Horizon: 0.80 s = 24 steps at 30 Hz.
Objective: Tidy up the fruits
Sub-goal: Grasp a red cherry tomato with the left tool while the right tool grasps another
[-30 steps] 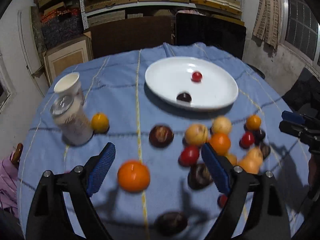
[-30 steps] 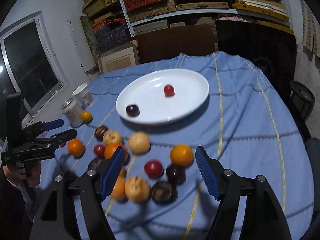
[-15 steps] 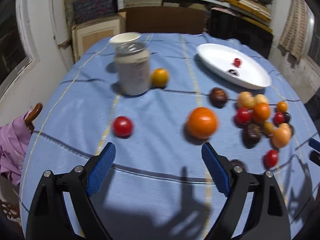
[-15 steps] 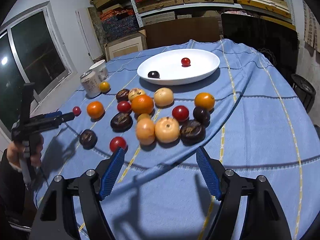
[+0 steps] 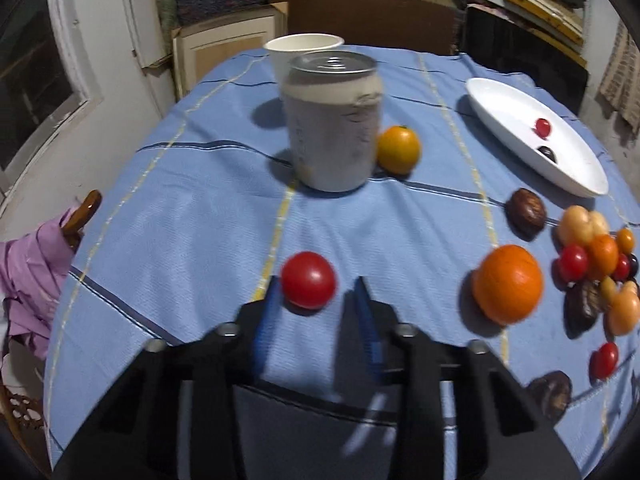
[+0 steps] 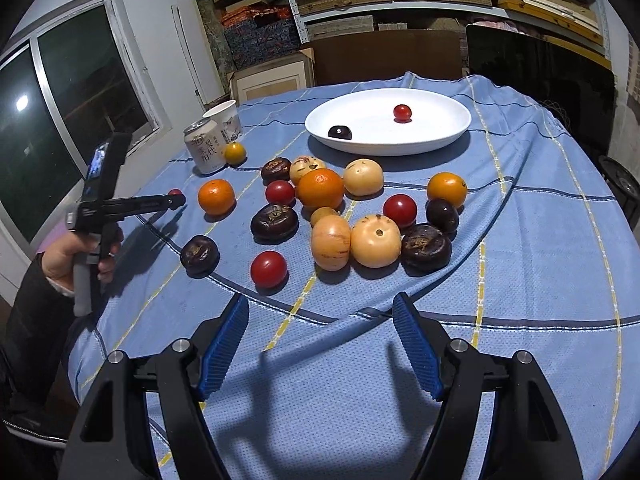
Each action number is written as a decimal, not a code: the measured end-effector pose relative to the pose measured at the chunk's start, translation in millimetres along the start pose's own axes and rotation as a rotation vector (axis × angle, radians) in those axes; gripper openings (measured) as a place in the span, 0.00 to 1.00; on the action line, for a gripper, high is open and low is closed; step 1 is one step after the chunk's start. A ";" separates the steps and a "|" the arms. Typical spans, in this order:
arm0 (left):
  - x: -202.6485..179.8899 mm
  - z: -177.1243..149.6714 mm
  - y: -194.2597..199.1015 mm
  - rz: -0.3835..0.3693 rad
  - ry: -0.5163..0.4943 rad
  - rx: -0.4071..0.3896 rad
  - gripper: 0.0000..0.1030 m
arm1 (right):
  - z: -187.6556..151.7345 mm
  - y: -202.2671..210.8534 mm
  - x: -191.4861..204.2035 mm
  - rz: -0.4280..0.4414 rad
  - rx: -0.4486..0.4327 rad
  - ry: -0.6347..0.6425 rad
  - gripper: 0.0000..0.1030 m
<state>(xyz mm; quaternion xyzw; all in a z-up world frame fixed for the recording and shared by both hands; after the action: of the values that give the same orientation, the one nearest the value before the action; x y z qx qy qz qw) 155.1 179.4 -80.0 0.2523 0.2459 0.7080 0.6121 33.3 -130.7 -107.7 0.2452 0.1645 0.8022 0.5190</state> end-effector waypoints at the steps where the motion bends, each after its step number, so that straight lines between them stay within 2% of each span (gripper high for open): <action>1: -0.1 -0.3 1.0 -0.011 0.010 0.002 0.27 | -0.7 -0.3 4.2 0.015 0.006 0.007 0.73; 3: -4.7 -2.1 4.5 -0.040 0.018 0.001 0.26 | -1.4 -3.5 17.3 0.055 0.014 0.032 0.73; 4: -6.0 -4.0 7.0 -0.042 0.008 -0.003 0.26 | -2.0 -8.8 26.3 0.078 0.025 0.052 0.68; 5: -7.6 -5.5 8.0 -0.039 -0.003 -0.008 0.26 | -2.9 -14.8 32.3 0.088 0.039 0.067 0.57; 7: -9.1 -8.2 8.8 -0.032 -0.016 -0.017 0.26 | -5.4 -30.6 40.7 0.091 0.083 0.092 0.44; 10: -7.9 -8.7 8.2 -0.048 0.000 -0.017 0.26 | -5.1 -54.1 45.8 0.023 0.118 0.146 0.42; 13: -7.6 -7.7 9.2 -0.062 0.008 -0.014 0.26 | -1.9 -68.8 52.1 0.018 0.125 0.164 0.42; 15: -7.4 -6.0 7.6 -0.064 0.006 -0.016 0.27 | -2.3 -77.3 52.8 -0.017 0.128 0.186 0.40; 16: -5.7 -5.1 6.7 -0.064 0.007 -0.017 0.27 | -3.3 -82.5 52.4 -0.038 0.132 0.201 0.37; 17: -5.9 -4.1 5.7 -0.063 0.007 -0.018 0.27 | -4.7 -86.2 51.1 -0.055 0.138 0.207 0.28; 20: -5.7 -2.7 1.7 -0.043 0.000 -0.008 0.28 | -5.9 -87.0 50.7 -0.048 0.129 0.200 0.27; 24: -5.8 -5.4 -5.2 -0.033 -0.009 0.004 0.36 | -7.1 -82.8 45.3 -0.026 0.128 0.162 0.27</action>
<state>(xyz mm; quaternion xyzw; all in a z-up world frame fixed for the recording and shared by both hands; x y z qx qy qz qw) 156.1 174.1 -87.8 0.2526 0.2485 0.6962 0.6243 76.2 -55.7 -146.5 0.2103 0.2600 0.8003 0.4977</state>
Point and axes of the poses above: each gripper's, at about its wrist camera, not at the fingertips, and y roughly against the way its jaws point, x to its left, z to its top, the point moved 8 cm from there along -y, roughly the way its jaws point, and after that the axes turned 13 degrees about -x, right-handed, at the moved point
